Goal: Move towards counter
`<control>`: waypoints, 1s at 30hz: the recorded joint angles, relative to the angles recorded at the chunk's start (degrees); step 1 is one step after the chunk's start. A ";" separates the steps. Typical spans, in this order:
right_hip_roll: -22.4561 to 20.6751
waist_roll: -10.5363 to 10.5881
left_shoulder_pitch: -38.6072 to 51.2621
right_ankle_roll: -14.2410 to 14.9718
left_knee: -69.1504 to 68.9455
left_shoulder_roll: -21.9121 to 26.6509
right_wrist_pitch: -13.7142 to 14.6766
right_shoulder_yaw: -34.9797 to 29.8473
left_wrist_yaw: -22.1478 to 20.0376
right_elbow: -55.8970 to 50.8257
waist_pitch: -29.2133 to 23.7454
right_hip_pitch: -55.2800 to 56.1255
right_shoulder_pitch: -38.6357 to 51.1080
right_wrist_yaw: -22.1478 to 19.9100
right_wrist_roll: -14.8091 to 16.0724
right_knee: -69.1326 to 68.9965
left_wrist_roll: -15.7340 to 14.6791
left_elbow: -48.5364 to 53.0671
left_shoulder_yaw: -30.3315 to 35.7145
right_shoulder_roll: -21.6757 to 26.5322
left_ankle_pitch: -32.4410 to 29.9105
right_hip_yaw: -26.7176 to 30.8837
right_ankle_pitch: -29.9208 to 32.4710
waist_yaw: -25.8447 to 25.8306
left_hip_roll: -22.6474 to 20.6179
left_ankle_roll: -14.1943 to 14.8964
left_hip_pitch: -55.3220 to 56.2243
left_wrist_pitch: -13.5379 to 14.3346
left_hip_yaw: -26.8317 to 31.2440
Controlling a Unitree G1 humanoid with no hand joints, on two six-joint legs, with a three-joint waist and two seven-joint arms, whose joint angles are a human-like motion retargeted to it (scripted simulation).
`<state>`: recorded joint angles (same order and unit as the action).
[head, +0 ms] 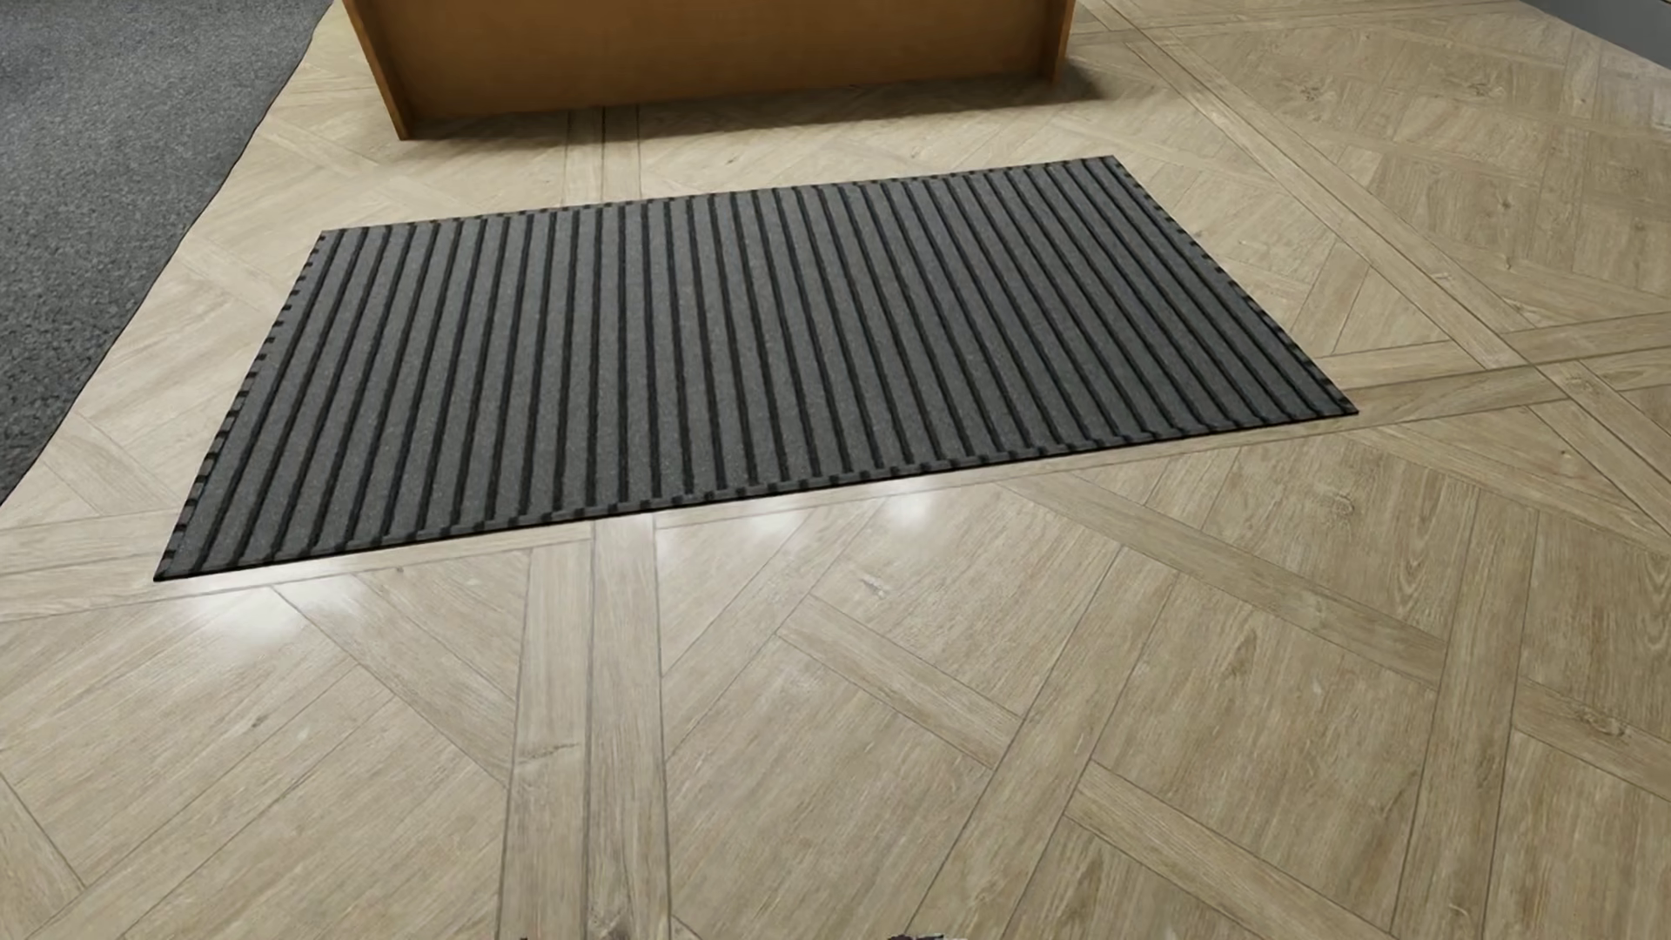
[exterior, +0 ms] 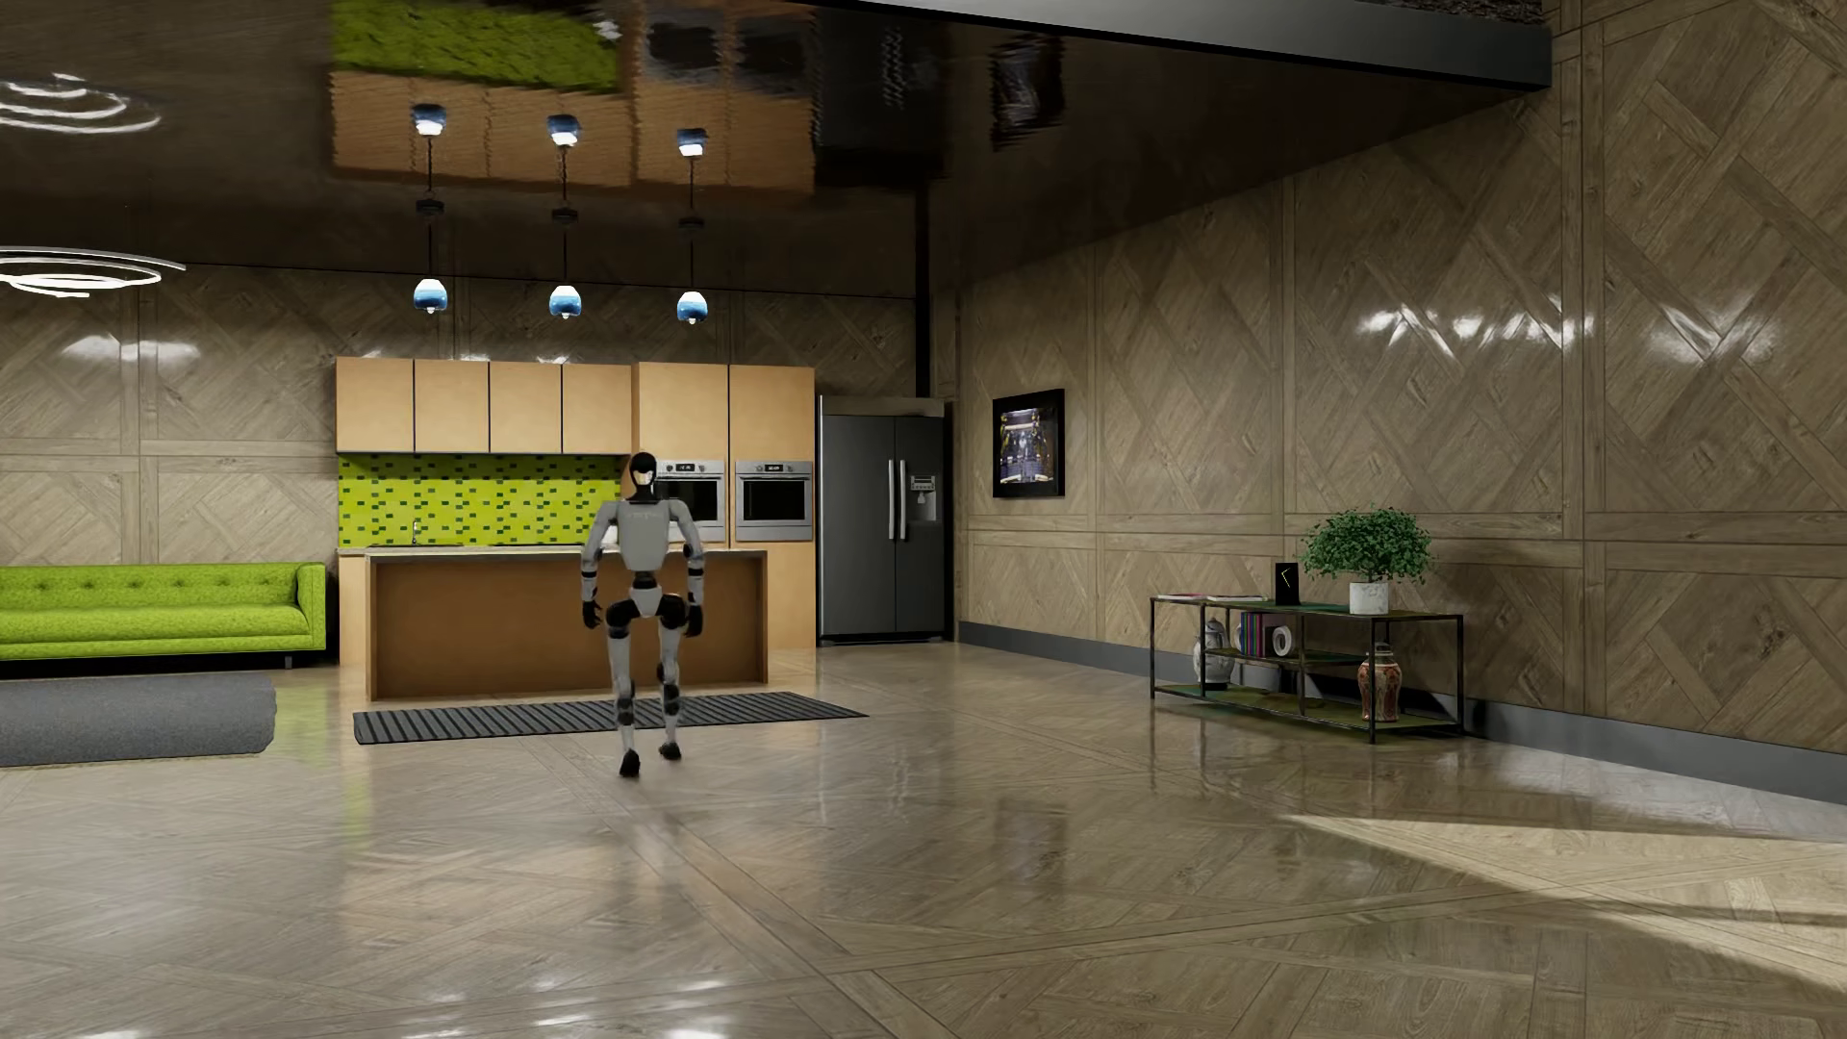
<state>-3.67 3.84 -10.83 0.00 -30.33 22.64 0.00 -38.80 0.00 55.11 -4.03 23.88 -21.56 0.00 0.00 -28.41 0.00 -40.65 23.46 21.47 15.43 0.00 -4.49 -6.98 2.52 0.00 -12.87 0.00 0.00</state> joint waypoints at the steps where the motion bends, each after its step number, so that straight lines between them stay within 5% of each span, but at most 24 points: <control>1: 1.19 -0.02 0.95 0.00 -0.93 0.29 0.00 -0.09 0.00 1.27 0.95 1.77 -0.98 0.00 0.00 1.61 0.00 1.50 -1.32 -0.33 0.18 0.00 -12.60 -1.77 1.15 0.00 -1.36 0.00 0.00; 2: 1.92 0.25 1.13 0.00 -2.67 0.06 0.00 0.33 0.00 3.08 1.58 4.10 -1.65 0.00 0.00 1.14 0.00 2.09 -3.05 -0.92 -0.92 0.00 -13.90 -3.55 2.71 0.00 -2.30 0.00 0.00; 3: 2.53 0.35 0.73 0.00 -3.57 -0.44 0.00 1.52 0.00 4.75 1.37 6.54 -2.66 0.00 0.00 -0.58 0.00 2.36 -5.17 -1.57 -2.81 0.00 -3.36 -5.27 4.07 0.00 -5.04 0.00 0.00; 5: -4.02 3.76 -1.65 0.00 -18.04 -2.16 0.00 -1.96 0.00 5.84 2.51 9.41 -2.98 0.00 0.00 -9.72 0.00 -1.01 -5.81 -1.65 -20.01 0.00 19.60 -1.50 8.44 0.00 -2.41 0.00 0.00; 7: -7.75 4.74 -2.59 0.00 -39.92 -3.15 0.00 -0.09 0.00 5.62 0.67 2.38 0.16 0.00 0.00 -12.21 0.00 -5.61 -3.13 -1.74 -21.82 0.00 17.20 1.38 9.24 0.00 8.93 0.00 0.00; 10: -8.97 2.13 -4.92 0.00 -50.21 -3.07 0.00 4.23 0.00 -0.02 -1.34 -15.89 5.58 0.00 0.00 -4.40 0.00 -10.40 2.27 -1.35 -3.69 0.00 6.41 9.85 6.14 0.00 24.28 0.00 0.00; 14: -4.85 -1.24 -10.75 0.00 -13.84 -1.84 0.00 10.13 0.00 -13.82 -0.83 -33.90 13.40 0.00 0.00 4.02 0.00 -11.29 3.46 1.28 -3.04 0.00 -9.44 20.97 4.69 0.00 34.14 0.00 0.00; 16: -4.02 -0.85 -12.38 0.00 12.12 -2.21 0.00 14.31 0.00 -17.16 1.18 -37.83 17.70 0.00 0.00 4.29 0.00 -12.58 3.34 1.85 -18.88 0.00 -14.78 23.42 6.19 0.00 36.29 0.00 0.00; 17: -2.98 -0.62 -12.73 0.00 20.88 -2.46 0.00 15.18 0.00 -18.24 1.31 -40.32 19.19 0.00 0.00 3.71 0.00 -13.72 3.76 2.27 -19.90 0.00 -16.02 24.21 7.33 0.00 38.02 0.00 0.00; 19: -0.45 -0.49 -13.11 0.00 -4.70 -2.76 0.00 15.92 0.00 -19.12 0.79 -44.68 19.05 0.00 0.00 -1.06 0.00 -16.14 4.77 2.51 2.17 0.00 -12.02 25.83 7.22 0.00 41.33 0.00 0.00; 21: 4.38 -3.71 -13.05 0.00 -15.34 -2.94 0.00 15.92 0.00 -15.13 1.33 -43.53 15.99 0.00 0.00 -15.26 0.00 -21.29 6.57 -0.01 8.12 0.00 4.22 24.95 1.89 0.00 40.79 0.00 0.00; 22: 3.55 -3.75 -11.42 0.00 -15.31 -2.77 0.00 12.57 0.00 -11.78 0.75 -37.43 15.46 0.00 0.00 -28.26 0.00 -21.52 6.56 -0.76 10.05 0.00 10.33 23.54 1.28 0.00 37.12 0.00 0.00; 23: 4.82 -5.04 -11.14 0.00 -15.34 -2.80 0.00 8.93 0.00 -8.47 -0.42 -29.73 14.81 0.00 0.00 -44.41 0.00 -19.79 1.99 -1.24 12.49 0.00 17.70 22.65 -1.06 0.00 33.43 0.00 0.00; 25: 1.21 -2.04 -7.35 0.00 -10.93 -2.88 0.00 3.91 0.00 -8.74 -2.70 -19.94 12.33 0.00 0.00 -58.80 0.00 -14.48 2.38 -0.48 12.91 0.00 -5.41 14.59 -1.52 0.00 25.32 0.00 0.00; 26: 0.62 -0.90 -6.11 0.00 -8.53 -2.87 0.00 3.80 0.00 -5.64 -3.42 -13.24 10.65 0.00 0.00 -60.53 0.00 -10.90 0.69 -1.35 13.03 0.00 -7.68 11.08 -1.67 0.00 21.33 0.00 0.00; 28: 0.48 0.58 -4.47 0.00 -4.39 -2.48 0.00 3.09 0.00 -0.46 -4.14 -0.47 7.56 0.00 0.00 -48.86 0.00 -1.77 -2.96 -2.16 13.30 0.00 10.50 6.89 -1.38 0.00 14.73 0.00 0.00; 30: -0.39 1.97 -2.90 0.00 -3.17 -2.13 0.00 -1.64 0.00 1.03 -3.95 7.09 5.86 0.00 0.00 -26.54 0.00 6.81 -6.49 -1.26 13.64 0.00 17.54 3.21 0.17 0.00 11.50 0.00 0.00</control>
<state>-4.06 5.80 -13.73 0.00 -33.50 20.51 0.00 -40.45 0.00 56.14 -7.97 30.98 -15.70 0.00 0.00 -54.95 0.00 -33.83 16.98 20.21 29.07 0.00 13.06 -3.78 2.69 0.00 -1.38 0.00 0.00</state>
